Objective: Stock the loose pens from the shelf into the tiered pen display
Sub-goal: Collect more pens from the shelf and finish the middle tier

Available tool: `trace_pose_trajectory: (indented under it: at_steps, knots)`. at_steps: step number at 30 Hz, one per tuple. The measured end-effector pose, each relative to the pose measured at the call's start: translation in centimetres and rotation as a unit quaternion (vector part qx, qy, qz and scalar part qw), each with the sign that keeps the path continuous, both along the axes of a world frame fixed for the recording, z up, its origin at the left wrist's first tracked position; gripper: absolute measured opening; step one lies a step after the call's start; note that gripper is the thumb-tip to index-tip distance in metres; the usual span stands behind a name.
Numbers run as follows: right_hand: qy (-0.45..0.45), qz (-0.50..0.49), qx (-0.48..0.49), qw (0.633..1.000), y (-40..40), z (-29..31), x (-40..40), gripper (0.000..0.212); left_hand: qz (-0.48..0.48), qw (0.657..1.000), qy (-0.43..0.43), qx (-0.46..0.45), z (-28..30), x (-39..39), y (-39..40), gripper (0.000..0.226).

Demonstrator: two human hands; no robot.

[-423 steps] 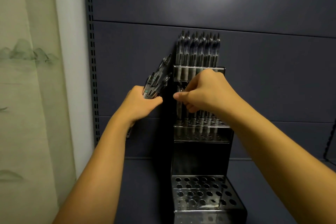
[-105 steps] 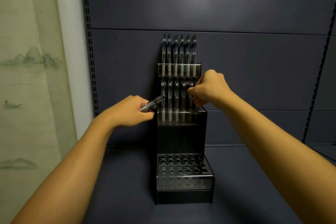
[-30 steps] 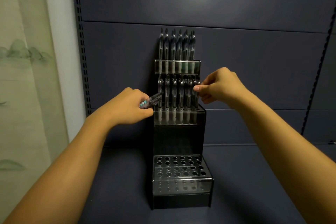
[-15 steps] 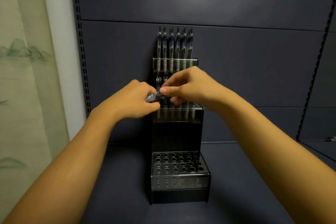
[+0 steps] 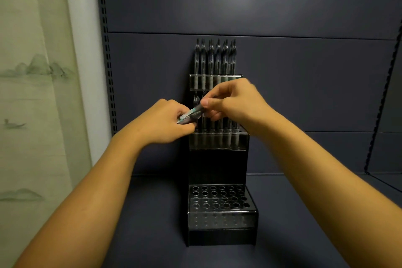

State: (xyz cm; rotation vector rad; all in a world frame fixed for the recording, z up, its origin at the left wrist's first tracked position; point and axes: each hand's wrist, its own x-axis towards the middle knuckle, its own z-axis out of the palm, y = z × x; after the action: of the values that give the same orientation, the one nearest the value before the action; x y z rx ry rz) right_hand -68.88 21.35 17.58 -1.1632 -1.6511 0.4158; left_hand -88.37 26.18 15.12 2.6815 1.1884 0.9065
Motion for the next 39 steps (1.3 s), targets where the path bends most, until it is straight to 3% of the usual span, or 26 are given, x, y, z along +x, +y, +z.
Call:
trace_pose_trajectory:
  at_steps: [5, 8, 12, 16, 23, 32, 39]
  knots:
    - [0.132, 0.033, 0.043, 0.99, -0.9, 1.9, 2.9, 0.009, 0.077, 0.996, -0.042, -0.023, -1.3, -2.3, 1.4, 0.033]
    - [0.158, 0.073, 0.061, 0.983, -1.2, 2.6, 3.3, 0.018, 0.086, 0.994, -0.059, -0.023, -1.6, -2.4, 1.4, 0.03]
    - [0.146, 0.08, 0.103, 0.981, -0.7, 2.8, 2.4, 0.027, 0.072, 0.995, -0.063, -0.024, -1.5, -1.9, 1.2, 0.032]
    - [0.134, 0.068, 0.118, 0.982, 0.1, 2.5, 1.3, 0.023, 0.064, 0.996, -0.054, -0.03, -1.6, -1.8, 1.2, 0.032]
    - [0.084, -0.051, 0.144, 0.985, 2.0, 1.9, 0.2, 0.03, 0.073, 0.996, -0.033, -0.045, -2.2, -2.4, 1.8, 0.034]
    - [0.052, -0.07, 0.112, 0.99, 3.0, 2.1, -0.8, 0.038, 0.077, 0.995, -0.027, -0.06, -2.6, -2.6, 1.7, 0.03]
    - [-0.042, -0.072, 0.08, 0.993, 3.1, 2.1, -1.7, 0.041, 0.077, 0.995, -0.027, -0.06, -2.4, -2.6, 1.6, 0.029]
